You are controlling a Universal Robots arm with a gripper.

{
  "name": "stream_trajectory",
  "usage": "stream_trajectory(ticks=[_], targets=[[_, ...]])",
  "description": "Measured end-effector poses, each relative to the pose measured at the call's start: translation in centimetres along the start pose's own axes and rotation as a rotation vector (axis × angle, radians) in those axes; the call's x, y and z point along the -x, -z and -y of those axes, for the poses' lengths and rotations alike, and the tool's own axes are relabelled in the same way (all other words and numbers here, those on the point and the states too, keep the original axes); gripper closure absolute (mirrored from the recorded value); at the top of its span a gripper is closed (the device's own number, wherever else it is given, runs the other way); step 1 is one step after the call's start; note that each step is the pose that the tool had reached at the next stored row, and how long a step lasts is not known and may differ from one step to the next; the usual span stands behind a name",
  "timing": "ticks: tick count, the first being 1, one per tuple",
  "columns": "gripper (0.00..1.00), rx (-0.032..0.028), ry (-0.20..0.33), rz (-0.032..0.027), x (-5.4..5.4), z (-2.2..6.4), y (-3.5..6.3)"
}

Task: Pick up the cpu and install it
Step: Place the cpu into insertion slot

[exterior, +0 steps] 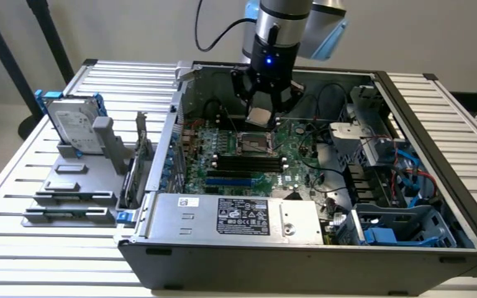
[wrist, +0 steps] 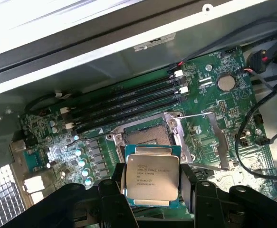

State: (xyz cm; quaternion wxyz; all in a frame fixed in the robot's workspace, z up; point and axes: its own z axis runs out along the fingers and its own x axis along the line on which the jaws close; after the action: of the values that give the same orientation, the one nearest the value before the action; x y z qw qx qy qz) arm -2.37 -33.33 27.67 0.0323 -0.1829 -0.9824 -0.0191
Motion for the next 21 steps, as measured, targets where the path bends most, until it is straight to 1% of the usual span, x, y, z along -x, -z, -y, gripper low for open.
stream_trajectory(ticks=[7,15,21], targets=[[0.45,0.009,-0.126,0.0033,0.1,0.02,-0.84],[0.45,0.0193,-0.272,0.0071,0.1,0.04,-1.35],[0.45,0.0269,-0.38,0.0098,0.1,0.05,-1.93]])
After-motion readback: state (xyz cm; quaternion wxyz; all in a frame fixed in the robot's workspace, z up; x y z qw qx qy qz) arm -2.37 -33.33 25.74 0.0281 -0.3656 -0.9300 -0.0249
